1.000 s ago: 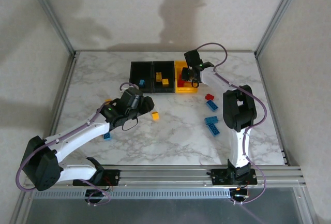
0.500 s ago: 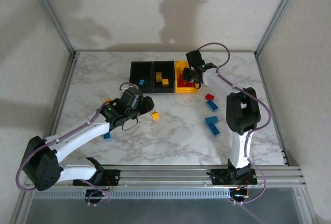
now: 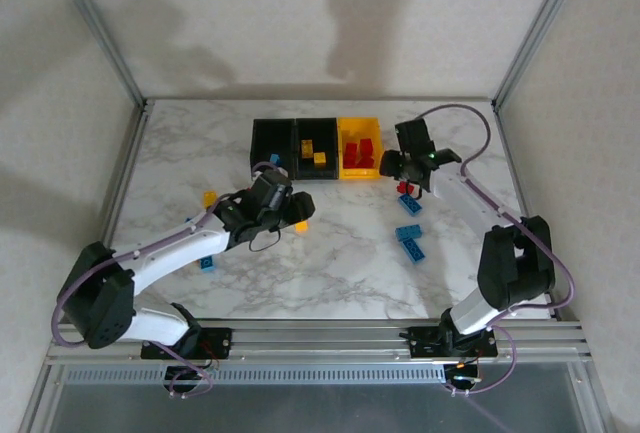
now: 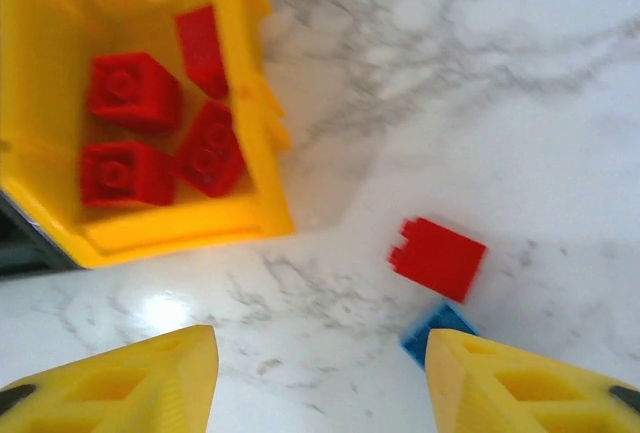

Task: Sort the legos into containers by color
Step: Pick up the lego from the middle-right of the table.

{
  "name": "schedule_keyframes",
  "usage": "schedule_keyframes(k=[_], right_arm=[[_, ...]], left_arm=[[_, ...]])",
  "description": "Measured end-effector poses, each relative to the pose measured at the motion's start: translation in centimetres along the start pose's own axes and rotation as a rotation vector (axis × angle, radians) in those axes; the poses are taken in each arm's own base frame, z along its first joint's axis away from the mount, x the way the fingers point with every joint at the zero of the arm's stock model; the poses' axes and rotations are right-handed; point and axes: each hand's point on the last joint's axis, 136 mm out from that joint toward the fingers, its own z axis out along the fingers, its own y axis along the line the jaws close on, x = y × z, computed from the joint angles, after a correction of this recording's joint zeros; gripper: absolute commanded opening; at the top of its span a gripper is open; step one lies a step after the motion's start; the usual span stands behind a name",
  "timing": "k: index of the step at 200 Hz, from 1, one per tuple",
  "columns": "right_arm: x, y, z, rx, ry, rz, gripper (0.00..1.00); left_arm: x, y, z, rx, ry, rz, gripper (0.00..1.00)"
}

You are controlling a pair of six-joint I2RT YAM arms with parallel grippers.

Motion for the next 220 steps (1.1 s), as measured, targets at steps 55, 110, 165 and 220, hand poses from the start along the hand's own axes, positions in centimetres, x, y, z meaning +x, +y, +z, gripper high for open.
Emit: schedule_keyframes(k=[55, 110, 165, 220], right_arm=[[4.8, -4.6, 2.1, 0.085, 0.1, 0.048, 0.66], [5.7, -6.0, 3.6, 0.107, 0.107, 0.062, 0.7], [6.8, -6.4, 6.3, 0.122, 0.148, 0.03, 0.7], [6.9, -5.4, 6.5, 0.068, 0.16, 0.028, 0.63]], left_arm=[[1.3, -2.9, 1.1, 0.072, 0.042, 0.053, 0.62], [2.6, -3.5, 1.4, 0.081, 0.071, 0.079, 0.62], [2.7, -3.5, 1.4, 0.08, 0.071, 0.079, 0.62], [2.6, -3.4, 1.4, 0.076, 0.068, 0.079, 0.62]])
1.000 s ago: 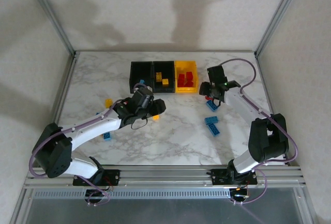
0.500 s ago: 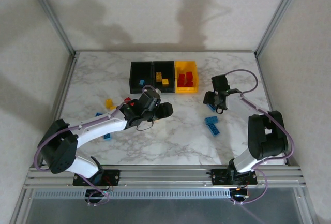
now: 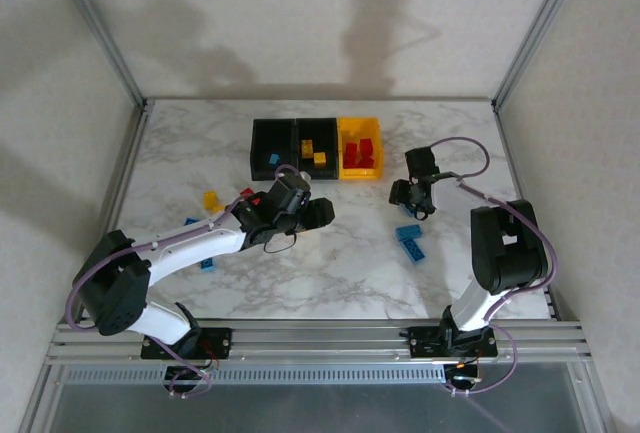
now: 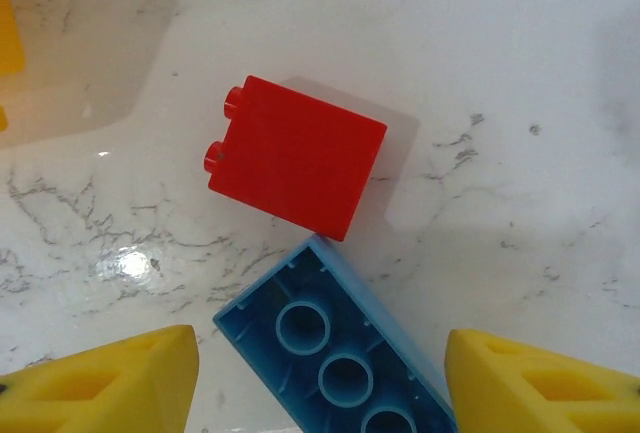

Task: Sort the legos into containers by color
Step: Pick up the lego from the middle-right of the table.

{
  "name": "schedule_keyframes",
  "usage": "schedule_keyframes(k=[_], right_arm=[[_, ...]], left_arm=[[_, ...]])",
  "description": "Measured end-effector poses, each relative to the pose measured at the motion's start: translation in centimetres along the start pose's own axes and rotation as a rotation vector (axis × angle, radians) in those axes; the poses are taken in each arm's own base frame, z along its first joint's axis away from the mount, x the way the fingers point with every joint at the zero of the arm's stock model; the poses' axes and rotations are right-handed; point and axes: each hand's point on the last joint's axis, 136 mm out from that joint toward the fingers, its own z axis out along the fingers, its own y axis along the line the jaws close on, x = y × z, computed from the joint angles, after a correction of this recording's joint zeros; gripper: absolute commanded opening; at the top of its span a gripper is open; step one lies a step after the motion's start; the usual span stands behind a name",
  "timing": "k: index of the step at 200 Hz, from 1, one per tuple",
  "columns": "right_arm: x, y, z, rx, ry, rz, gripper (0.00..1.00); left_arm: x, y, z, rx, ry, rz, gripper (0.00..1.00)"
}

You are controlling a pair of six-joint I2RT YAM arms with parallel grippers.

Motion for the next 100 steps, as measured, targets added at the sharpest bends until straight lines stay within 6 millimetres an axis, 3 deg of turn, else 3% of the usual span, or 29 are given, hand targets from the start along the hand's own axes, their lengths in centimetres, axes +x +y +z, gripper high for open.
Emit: schedule_keyframes(k=[37, 72, 100], right_arm=[[0.9, 0.7, 0.3, -0.006, 0.018, -0.022, 0.55], [2.4, 0.8, 1.2, 0.005, 0.056, -0.036, 0.35], [2.4, 0.7, 1.2, 0.013, 0.053, -0.042, 0.26]], left_arm=[[-0.1, 0.1, 0.0, -0.004, -0.005, 0.0, 0.62], [-0.2, 0.2, 0.0, -0.011, -0.014, 0.0, 0.62], [-0.3, 0.3, 0.0, -0.016, -0.02, -0.001, 0.62]])
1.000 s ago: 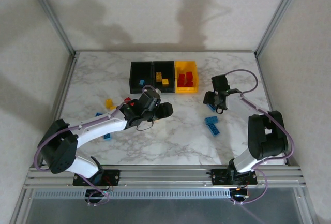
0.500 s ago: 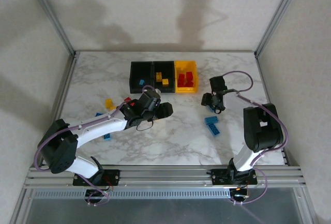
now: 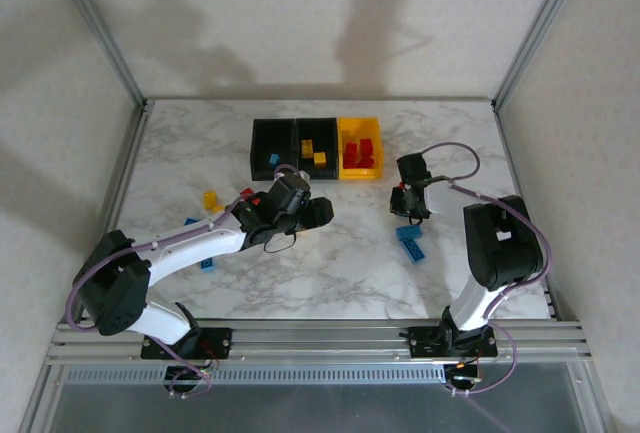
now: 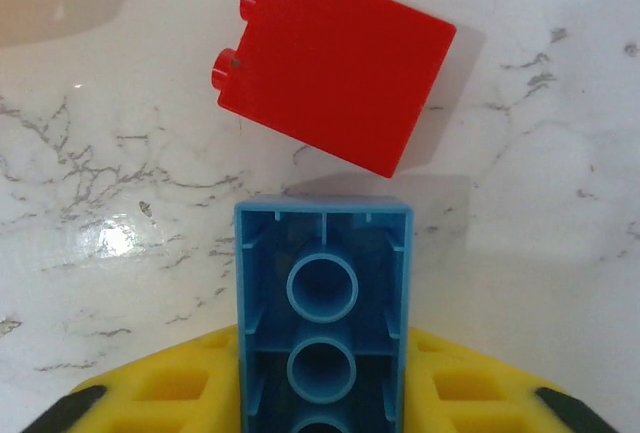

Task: Sort the legos into containers by color
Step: Pick up the lego from the middle-right of the table, then place the lego in the container.

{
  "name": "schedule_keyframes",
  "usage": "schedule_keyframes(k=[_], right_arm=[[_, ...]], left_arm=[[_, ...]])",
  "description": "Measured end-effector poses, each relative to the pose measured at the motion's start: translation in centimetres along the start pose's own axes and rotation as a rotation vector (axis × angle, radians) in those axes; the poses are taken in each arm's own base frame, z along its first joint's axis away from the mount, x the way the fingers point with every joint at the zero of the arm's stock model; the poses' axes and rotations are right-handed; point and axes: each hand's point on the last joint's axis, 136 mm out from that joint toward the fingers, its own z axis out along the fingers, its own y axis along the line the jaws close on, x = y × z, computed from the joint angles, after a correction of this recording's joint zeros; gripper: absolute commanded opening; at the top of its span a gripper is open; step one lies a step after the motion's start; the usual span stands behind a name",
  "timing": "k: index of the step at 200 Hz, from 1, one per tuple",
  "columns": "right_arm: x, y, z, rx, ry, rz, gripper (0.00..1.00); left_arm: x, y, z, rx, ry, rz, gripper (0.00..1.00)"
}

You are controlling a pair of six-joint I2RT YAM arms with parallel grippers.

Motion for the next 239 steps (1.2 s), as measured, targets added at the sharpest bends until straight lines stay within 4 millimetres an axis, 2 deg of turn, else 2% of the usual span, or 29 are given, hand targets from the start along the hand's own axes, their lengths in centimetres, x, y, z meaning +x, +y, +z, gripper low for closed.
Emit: schedule_keyframes(k=[40, 72, 111, 132, 151, 173, 200, 221, 239], right_arm=[[0.5, 0.7, -0.5, 0.003, 0.005, -0.026, 0.23], [-0.3, 3.2, -3.0, -0.037, -0.034, -0.074, 0.23], [-3.7, 9.5, -7.4, -0.157, -0.143, -0.147, 0.23], [-5.4, 13.6, -9.7, -0.236, -0.192, -0.188, 0.23], [-6.6, 17.5, -10.7, -0.306, -0.213, -0.224, 0.23], [-7.6, 21.9, -10.5, -0.37, -0.215, -0.26, 0.23], [-8.1, 26.8, -8.9, -0.434, -0.198, -0.299, 0.23], [-8.5, 29.7, -7.6, -0.473, -0.184, -0.318, 0.24], [-9.1, 31.4, -6.6, -0.498, -0.175, -0.323, 0.24]], left_arm=[[-0.7, 0.8, -0.5, -0.024, -0.038, -0.025, 0.62], [-2.4, 2.8, -2.4, -0.052, -0.098, -0.09, 0.62], [-4.8, 6.5, -5.2, -0.104, -0.177, -0.198, 0.62], [-5.1, 8.6, -6.5, -0.143, -0.201, -0.249, 0.63], [-5.2, 10.2, -7.7, -0.174, -0.221, -0.291, 0.63], [-5.6, 11.8, -9.3, -0.204, -0.256, -0.335, 0.62], [-6.0, 13.3, -10.9, -0.222, -0.294, -0.381, 0.61], [-5.9, 14.3, -11.6, -0.236, -0.309, -0.402, 0.61], [-5.6, 14.7, -11.8, -0.236, -0.309, -0.412, 0.61]])
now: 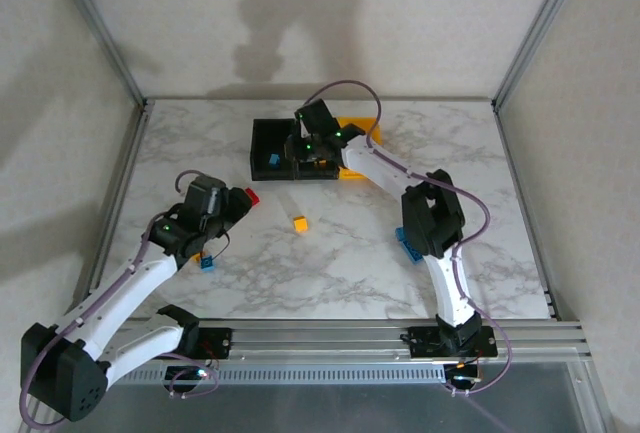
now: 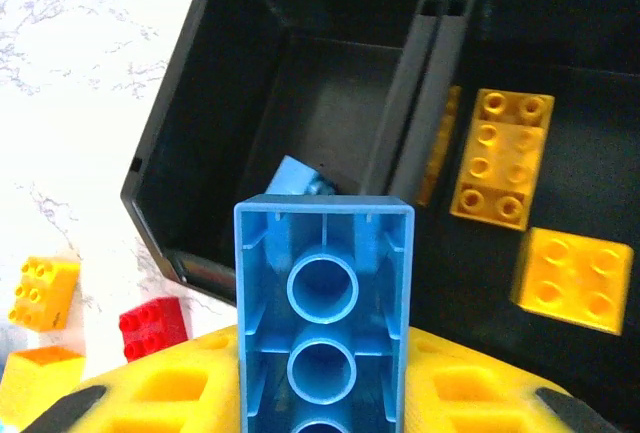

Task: Sort the legos into containers by color
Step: Place the lego in the container, then pick up the lego from the bottom-right of the table.

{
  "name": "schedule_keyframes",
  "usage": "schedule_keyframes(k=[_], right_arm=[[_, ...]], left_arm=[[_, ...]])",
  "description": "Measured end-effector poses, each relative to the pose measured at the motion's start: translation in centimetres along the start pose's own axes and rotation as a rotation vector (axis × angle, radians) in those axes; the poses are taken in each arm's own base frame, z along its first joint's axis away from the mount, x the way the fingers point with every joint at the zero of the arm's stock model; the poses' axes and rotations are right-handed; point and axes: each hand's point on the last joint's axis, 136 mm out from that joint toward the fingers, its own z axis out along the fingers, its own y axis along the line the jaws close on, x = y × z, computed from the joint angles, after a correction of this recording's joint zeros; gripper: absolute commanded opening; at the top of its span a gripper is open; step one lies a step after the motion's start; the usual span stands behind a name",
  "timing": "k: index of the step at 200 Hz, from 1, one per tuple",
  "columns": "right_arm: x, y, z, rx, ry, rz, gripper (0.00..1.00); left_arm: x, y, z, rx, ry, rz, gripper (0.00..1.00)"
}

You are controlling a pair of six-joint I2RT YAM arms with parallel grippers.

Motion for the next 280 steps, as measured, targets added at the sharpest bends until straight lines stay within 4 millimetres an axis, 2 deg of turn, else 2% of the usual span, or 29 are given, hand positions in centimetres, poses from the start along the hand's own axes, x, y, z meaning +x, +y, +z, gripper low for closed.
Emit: schedule_keyframes(k=[62, 79, 107, 133, 195, 210, 230, 255, 280], right_arm=[[-2.2, 3.5, 4.5, -0.105, -0.009, -0.013, 0.28], [-2.1, 3.8, 5.3, -0.116, -0.005, -0.007, 0.32], [-1.4, 3.3, 6.5, -0.107, 0.015, 0.008, 0.43], [-1.3, 3.3, 6.6, -0.107, 0.016, 0.013, 0.49], [-1.4, 3.3, 6.3, -0.105, 0.01, 0.012, 0.49], [-0.6, 2.8, 5.6, -0.089, 0.021, 0.014, 0.5], [0.6, 2.1, 3.2, -0.068, 0.031, 0.014, 0.51], [1.1, 1.5, -2.2, -0.04, -0.009, 0.01, 0.53], [1.1, 0.9, -8.1, -0.016, -0.084, 0.009, 0.57]], left_arm=[[0.0, -0.4, -0.5, 0.03, 0.01, -0.007, 0.61], [0.1, -0.4, -0.5, 0.035, 0.016, -0.007, 0.61], [0.3, -0.6, -0.6, 0.046, 0.025, -0.008, 0.61], [0.4, -0.5, -0.6, 0.047, 0.027, -0.008, 0.61], [0.7, -0.6, -0.6, 0.058, 0.043, -0.007, 0.61], [0.9, -1.0, -0.6, 0.075, 0.051, -0.004, 0.61], [1.2, -2.0, -0.7, 0.117, 0.066, 0.01, 0.61], [2.5, -3.6, -0.9, 0.179, 0.098, 0.059, 0.61], [4.8, -5.3, -0.5, 0.226, 0.163, 0.126, 0.62]])
